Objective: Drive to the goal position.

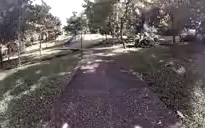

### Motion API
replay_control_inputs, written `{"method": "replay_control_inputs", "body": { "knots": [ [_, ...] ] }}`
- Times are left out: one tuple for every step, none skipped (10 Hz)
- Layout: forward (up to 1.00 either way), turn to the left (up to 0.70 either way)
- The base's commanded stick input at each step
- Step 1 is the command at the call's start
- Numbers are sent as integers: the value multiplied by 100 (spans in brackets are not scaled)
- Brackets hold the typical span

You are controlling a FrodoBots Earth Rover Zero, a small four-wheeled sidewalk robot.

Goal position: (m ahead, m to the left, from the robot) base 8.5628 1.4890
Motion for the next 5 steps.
{"method": "replay_control_inputs", "body": {
  "knots": [
    [70, 0],
    [70, 0],
    [70, 0],
    [70, 0],
    [70, 0]
  ]
}}
